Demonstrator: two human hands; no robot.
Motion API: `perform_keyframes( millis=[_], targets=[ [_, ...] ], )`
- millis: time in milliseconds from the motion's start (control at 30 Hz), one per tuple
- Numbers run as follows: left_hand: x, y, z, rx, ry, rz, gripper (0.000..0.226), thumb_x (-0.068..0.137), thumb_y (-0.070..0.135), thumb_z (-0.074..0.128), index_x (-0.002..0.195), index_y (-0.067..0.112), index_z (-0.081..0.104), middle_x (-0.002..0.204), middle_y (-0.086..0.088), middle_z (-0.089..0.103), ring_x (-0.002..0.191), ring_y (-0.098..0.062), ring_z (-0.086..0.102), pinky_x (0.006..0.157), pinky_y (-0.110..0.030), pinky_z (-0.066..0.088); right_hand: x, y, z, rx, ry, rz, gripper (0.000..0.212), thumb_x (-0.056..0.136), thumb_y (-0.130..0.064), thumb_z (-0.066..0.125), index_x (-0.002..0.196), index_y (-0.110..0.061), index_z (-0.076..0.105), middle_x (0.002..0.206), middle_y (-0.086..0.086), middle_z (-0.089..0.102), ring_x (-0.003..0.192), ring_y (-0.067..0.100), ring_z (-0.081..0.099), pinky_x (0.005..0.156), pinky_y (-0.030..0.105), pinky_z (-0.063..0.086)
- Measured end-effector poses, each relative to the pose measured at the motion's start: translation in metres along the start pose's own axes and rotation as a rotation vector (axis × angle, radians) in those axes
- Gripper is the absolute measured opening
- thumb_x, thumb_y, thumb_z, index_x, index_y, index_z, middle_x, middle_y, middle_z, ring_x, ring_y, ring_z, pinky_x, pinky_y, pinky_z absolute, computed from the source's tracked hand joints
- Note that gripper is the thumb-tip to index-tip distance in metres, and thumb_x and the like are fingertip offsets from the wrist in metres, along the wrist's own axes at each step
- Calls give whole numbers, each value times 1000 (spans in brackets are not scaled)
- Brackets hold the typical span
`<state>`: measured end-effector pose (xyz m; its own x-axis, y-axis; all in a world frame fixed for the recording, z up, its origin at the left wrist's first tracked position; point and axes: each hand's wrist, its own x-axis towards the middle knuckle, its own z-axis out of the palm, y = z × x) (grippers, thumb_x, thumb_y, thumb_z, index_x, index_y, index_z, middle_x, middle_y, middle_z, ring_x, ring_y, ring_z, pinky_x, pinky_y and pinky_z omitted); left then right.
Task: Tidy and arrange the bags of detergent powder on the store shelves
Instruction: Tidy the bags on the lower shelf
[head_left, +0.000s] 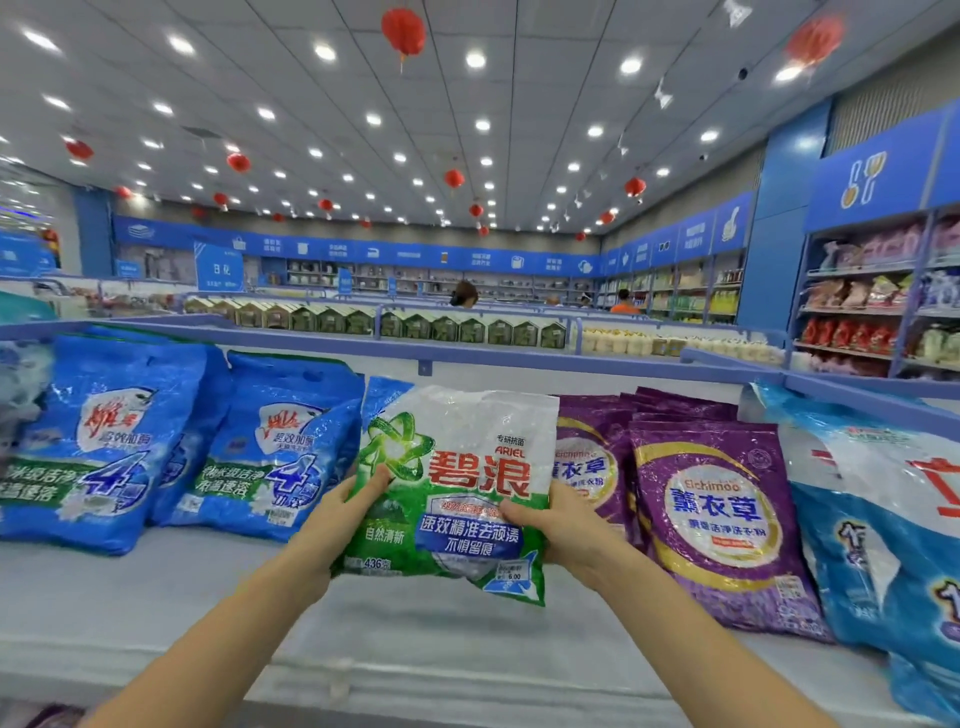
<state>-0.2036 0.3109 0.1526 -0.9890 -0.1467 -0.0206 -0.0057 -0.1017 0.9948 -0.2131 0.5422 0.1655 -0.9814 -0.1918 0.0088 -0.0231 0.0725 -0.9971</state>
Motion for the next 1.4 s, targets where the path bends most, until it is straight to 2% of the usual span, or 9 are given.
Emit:
perform_keyframes(
  millis=[133,400,600,800,933,1000,1100,1200,1400],
  targets=[
    [36,9,-22,17,-62,-62,74,74,52,64,135,15,45,112,-12,68,94,-30,68,78,-42,56,31,-8,21,7,48,-8,25,87,-6,62,109,-15,54,100,3,67,88,20,66,66,33,57],
    [77,-2,-31,83,-93,-225,40,94,41,49,113,5,56,108,-19,65,88,-30,63,75,-40,52,89,26,45,-107,156,86,31,87,-4,62,116,-12,55,117,10,64,108,27,61,96,49,48],
    [129,-36,-37,92,-67,-219,66,82,61,54,126,12,51,119,-17,61,107,-36,60,94,-52,48,109,26,44,-30,309,91,14,90,-2,57,93,-16,56,107,10,66,104,27,62,96,48,47],
    [120,-26,-35,19,-58,-227,53,94,50,44,129,10,49,116,-17,63,102,-34,62,90,-48,51,116,35,47,-78,387,116,32,87,-16,62,117,-10,53,111,9,66,102,26,63,93,48,50],
    [116,-10,-39,-11,-30,-103,33,99,38,40,99,8,55,78,-9,61,67,-19,58,60,-27,46,102,26,46,-23,385,61,27,91,-14,59,115,-8,47,108,6,62,91,19,63,76,36,54],
    [112,2,-46,33,0,3,29,99,38,40,85,14,49,82,-7,56,74,-19,53,66,-29,43,89,18,44,-31,385,1,33,92,-12,56,122,-11,42,107,5,58,89,16,61,70,29,51],
    [103,18,-63,97,54,167,25,100,37,39,106,14,47,109,-6,53,103,-21,50,86,-36,38,64,7,39,-105,520,-155,41,92,-10,56,130,-10,41,120,8,54,105,19,54,83,30,45],
    [80,32,-78,151,12,290,26,100,35,40,106,14,53,106,-2,62,104,-20,57,98,-41,38,27,-6,36,-54,684,-381,23,92,-5,55,114,-11,56,111,0,63,108,16,57,87,28,45],
    [13,32,-85,177,-111,574,14,94,19,52,89,13,63,78,4,71,78,-8,67,75,-20,52,-73,-12,32,-58,867,-722,27,90,-2,54,84,-25,65,85,-15,69,88,6,63,79,23,52]
  ],
)
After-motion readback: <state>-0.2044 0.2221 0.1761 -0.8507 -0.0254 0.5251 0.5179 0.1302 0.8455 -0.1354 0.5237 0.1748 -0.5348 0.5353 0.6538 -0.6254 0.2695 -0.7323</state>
